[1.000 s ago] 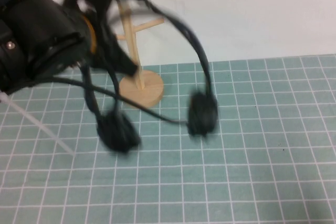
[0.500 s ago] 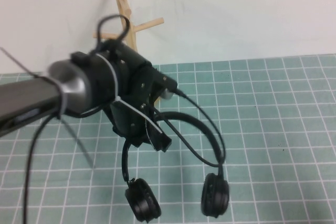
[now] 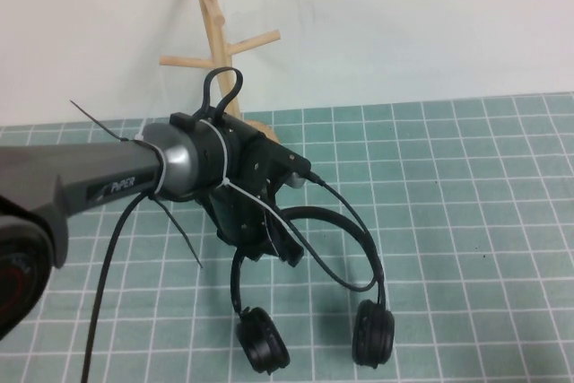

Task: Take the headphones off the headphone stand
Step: Place the headphones on the table

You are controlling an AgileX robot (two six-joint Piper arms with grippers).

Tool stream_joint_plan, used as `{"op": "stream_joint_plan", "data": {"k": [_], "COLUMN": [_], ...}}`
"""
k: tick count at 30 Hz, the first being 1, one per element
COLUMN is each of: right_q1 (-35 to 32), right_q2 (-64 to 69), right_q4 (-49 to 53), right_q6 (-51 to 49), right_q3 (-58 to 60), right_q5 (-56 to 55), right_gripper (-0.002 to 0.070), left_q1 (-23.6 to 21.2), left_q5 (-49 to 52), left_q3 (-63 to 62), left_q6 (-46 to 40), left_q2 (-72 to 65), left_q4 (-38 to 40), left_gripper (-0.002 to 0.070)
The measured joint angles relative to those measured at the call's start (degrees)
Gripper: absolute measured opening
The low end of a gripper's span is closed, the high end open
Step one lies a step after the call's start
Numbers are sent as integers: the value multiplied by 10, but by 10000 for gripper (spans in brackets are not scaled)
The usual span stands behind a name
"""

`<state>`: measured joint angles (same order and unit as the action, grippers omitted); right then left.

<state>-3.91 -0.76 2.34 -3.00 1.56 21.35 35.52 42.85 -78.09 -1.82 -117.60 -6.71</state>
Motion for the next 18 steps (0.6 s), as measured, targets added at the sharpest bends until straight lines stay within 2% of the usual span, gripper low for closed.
{"op": "stream_joint_plan", "data": {"k": [3,9,12,15,16,18], "right_q1": [0,0,0,0,0,0], "right_q2": [0,0,0,0,0,0], "right_q4": [0,0,0,0,0,0], "right_q6": [0,0,0,0,0,0], "right_q3": [0,0,0,0,0,0], "right_q5": [0,0,0,0,0,0], "right_gripper": [-8,-8,-8,-8,-8,-8], "left_q1": [0,0,1,12,18,30], "left_q5": [-2,-2,8,33,40,56], "left_q3": [0,-4,-4,-4,-2,7], "left_q6": [-12,-17,-17,-17,-16,-16], "left_q2": [-5,3,36,97,118,174], "left_q4": [0,2,2,-6,-8,-10], "left_gripper": [86,335,395,396,373,257]}}
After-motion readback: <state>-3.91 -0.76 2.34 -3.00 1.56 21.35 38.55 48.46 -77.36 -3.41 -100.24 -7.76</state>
